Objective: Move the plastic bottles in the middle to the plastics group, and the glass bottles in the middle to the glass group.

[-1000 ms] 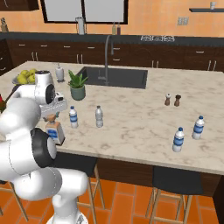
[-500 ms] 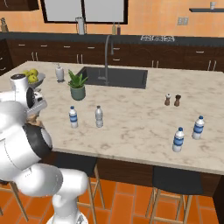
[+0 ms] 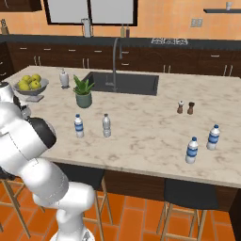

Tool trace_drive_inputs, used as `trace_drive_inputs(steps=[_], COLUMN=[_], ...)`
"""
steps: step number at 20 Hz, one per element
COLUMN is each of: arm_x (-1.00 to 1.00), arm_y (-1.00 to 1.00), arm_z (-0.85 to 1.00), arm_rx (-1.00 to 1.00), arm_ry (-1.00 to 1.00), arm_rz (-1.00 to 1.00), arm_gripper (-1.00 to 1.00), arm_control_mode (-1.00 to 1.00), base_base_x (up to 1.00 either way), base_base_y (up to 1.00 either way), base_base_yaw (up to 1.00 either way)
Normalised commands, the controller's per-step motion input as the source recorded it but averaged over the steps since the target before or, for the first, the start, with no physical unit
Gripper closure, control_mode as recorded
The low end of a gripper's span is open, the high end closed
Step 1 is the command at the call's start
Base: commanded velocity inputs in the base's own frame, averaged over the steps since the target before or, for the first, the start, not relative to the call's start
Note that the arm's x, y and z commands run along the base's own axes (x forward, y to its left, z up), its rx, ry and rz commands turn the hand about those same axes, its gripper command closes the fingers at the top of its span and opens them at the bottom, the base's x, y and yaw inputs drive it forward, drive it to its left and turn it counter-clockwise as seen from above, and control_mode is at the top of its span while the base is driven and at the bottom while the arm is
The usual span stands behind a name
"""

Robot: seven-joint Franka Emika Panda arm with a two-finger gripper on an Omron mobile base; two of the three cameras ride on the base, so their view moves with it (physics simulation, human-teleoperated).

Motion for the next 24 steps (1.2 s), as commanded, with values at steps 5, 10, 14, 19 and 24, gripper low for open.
trace_drive_inputs(steps=[5,10,14,19,24], arm_x=[0.22,0.28,0.00,0.00,0.00], arm_y=[0.56,0.55,0.03,0.00,0.00], arm_z=[-0.14,0.06,0.35,0.18,-0.31], arm_rx=[0.00,0.00,0.11,0.17,0.39], arm_ry=[0.00,-0.01,-0.12,-0.18,-0.20], arm_rz=[0.01,0.00,-0.01,-0.04,-0.01], arm_gripper=[1.00,1.00,1.00,1.00,1.00], arm_control_mode=[-1.00,-1.00,-1.00,-1.00,-1.00], base_base_x=[0.00,0.00,0.00,0.00,0.00], base_base_y=[0.00,0.00,0.00,0.00,0.00], base_base_yaw=[0.00,0.00,0.00,0.00,0.00])
